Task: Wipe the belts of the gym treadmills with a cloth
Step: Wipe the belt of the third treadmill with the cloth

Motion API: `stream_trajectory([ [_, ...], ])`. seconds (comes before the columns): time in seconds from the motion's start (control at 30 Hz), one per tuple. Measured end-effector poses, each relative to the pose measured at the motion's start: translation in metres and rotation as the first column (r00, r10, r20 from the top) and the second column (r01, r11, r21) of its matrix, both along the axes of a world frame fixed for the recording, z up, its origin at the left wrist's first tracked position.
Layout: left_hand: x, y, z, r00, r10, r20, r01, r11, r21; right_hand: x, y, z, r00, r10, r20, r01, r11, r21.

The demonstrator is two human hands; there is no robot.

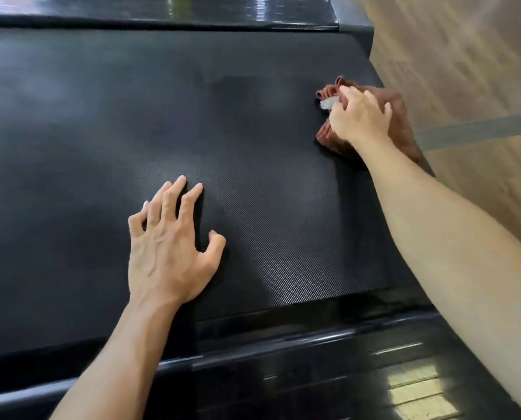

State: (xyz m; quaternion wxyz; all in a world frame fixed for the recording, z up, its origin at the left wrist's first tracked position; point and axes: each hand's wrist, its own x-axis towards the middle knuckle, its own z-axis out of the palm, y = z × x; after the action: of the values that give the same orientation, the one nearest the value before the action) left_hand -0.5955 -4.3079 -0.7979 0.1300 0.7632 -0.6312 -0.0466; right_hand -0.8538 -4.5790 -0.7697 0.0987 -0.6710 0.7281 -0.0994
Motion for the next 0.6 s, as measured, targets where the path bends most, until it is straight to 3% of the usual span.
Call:
stream_trajectory([
  [0.07, 0.0, 0.0, 0.0, 1.0, -0.001, 0.004, 0.001, 1.0, 0.001, 0.02, -0.018, 0.008, 1.0, 0.021, -0.008, -0.021, 0.999, 0.034],
  [0.23, 0.001, -0.001, -0.002, 1.0, -0.004, -0.01, 0.004, 1.0, 0.014, 0.038, -0.011, 0.004, 0.914, 0.402, 0.051, -0.405, 0.911, 0.078],
  [0.3, 0.001, 0.0, -0.002, 1.0, -0.007, -0.009, 0.007, 1.0, 0.02, 0.021, 0.008, 0.0, 0.892, 0.449, 0.052, -0.452, 0.887, 0.092],
  [0.37, 0.002, 0.0, -0.002, 1.0, -0.008, -0.007, 0.008, 1.0, 0.027, -0.005, 0.022, -0.006, 0.94, 0.339, -0.035, -0.336, 0.94, 0.064],
  [0.47, 0.001, 0.0, -0.001, 1.0, -0.008, -0.007, 0.009, 1.0, 0.03, -0.025, 0.024, -0.012, 0.992, 0.048, -0.119, -0.044, 0.999, 0.032],
  [0.6, 0.001, -0.001, -0.001, 1.0, -0.012, -0.004, 0.012, 1.0, 0.024, -0.02, -0.02, -0.003, 0.992, -0.099, -0.073, 0.103, 0.994, 0.047],
])
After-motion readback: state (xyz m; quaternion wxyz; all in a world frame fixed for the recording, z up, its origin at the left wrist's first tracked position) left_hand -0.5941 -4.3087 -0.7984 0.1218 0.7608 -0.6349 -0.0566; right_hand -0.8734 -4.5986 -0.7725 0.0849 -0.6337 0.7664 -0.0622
